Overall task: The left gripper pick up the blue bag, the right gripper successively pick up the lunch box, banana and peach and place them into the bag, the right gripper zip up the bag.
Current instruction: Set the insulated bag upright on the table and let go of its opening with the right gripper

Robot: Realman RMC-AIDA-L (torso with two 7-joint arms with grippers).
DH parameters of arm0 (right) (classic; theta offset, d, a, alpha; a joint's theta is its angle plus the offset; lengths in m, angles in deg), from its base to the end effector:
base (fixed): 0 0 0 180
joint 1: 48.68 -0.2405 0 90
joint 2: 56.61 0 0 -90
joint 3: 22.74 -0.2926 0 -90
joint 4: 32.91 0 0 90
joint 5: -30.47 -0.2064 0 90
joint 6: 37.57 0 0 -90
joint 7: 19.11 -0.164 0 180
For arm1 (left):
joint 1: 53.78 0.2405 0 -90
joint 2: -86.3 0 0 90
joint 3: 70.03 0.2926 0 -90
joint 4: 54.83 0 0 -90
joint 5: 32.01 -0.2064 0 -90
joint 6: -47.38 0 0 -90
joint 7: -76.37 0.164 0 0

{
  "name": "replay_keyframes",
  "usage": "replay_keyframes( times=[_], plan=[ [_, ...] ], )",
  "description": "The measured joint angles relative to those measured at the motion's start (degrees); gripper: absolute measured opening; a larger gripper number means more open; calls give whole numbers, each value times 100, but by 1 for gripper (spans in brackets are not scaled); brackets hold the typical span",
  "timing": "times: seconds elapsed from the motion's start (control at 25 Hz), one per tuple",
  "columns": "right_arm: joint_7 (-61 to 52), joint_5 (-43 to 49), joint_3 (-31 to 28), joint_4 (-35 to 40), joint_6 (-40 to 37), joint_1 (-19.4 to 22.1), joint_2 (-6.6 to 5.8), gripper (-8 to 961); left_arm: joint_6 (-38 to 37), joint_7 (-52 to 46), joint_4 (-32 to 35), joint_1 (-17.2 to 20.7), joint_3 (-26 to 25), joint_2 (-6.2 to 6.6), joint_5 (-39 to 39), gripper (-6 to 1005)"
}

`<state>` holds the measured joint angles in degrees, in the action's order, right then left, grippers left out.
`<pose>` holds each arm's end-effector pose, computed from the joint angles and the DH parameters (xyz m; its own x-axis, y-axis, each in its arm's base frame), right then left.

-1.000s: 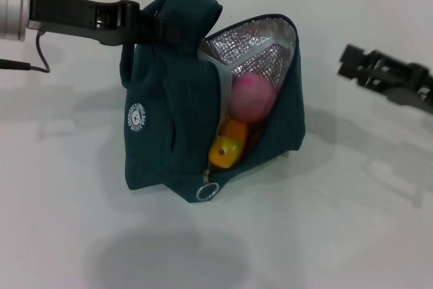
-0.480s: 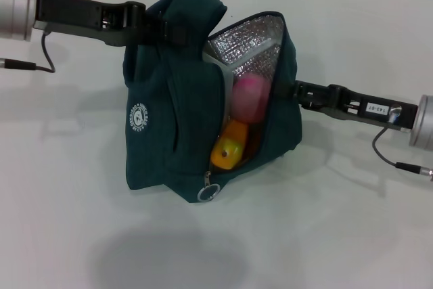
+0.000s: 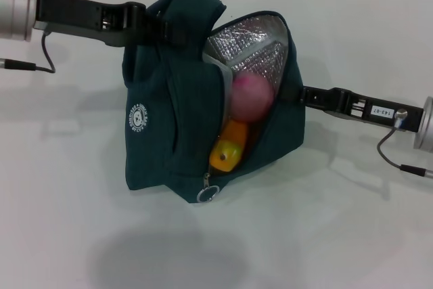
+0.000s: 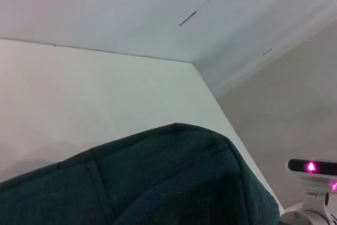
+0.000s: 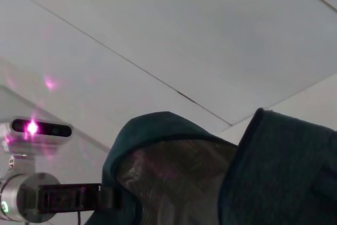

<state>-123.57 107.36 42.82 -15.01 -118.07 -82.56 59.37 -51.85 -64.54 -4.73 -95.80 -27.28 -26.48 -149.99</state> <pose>0.2492 0.3628 -0.0693 0.2376 -0.7684 -0.5943 -0.7881 -0.5101 0.3444 -0.1995 0.4028 0.0310 0.4246 0.8476 0.3182 0.8455 -0.4969 0.1953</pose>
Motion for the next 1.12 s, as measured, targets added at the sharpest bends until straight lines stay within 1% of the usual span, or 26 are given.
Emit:
replay_keyframes(
  times=[0.16, 0.28, 0.32, 0.4, 0.44, 0.52, 0.6, 0.72, 0.84, 0.88, 1.0, 1.04, 1.08, 1.12],
  plan=[
    [90, -108, -18, 27, -136, 29, -31, 256, -36, -20, 0, 0, 6, 1, 0, 39],
    [147, -279, -24, 242, -350, 164, -68, 224, -83, -107, 0, -4, 6, 21, 1, 39],
    [146, -348, -44, 389, -456, 245, -89, 213, -193, -268, 0, -35, 5, 75, 12, 39],
    [116, -473, -162, 679, -712, 393, -156, 192, -324, -387, -2, -84, 5, 125, 40, 39],
    [47, -503, -385, 870, -1026, 461, -236, 183, -517, -498, -5, -158, 4, 164, 128, 39],
    [-10, -503, -534, 955, -1250, 465, -290, 166, -658, -563, -7, -222, 4, 173, 206, 39],
    [-115, -499, -737, 1053, -1572, 452, -386, 148, -666, -571, -12, -233, 3, 168, 209, 39],
    [-231, -464, -796, 1068, -1648, 400, -527, 136, -571, -515, -204, -254, 9, 68, 145, 39],
    [-266, -304, -776, 927, -1407, 365, -604, 123, -241, -355, -544, -253, 14, -31, -43, 39],
    [-267, -212, -774, 891, -1301, 353, -610, 119, -112, -305, -623, -246, 13, -69, -107, 39],
    [-268, 73, -768, 861, -1048, 340, -580, 107, 110, -190, -719, -196, 14, -192, -246, 39],
    [-268, 161, -768, 861, -985, 337, -564, 103, 137, -171, -719, -189, 16, -218, -267, 39],
    [-260, 239, -767, 865, -949, 336, -551, 96, 137, -171, -719, -189, 16, -218, -267, 39],
    [-247, 308, -766, 876, -931, 334, -541, 90, 168, -136, -721, -175, 22, -298, -334, 39]
  ],
)
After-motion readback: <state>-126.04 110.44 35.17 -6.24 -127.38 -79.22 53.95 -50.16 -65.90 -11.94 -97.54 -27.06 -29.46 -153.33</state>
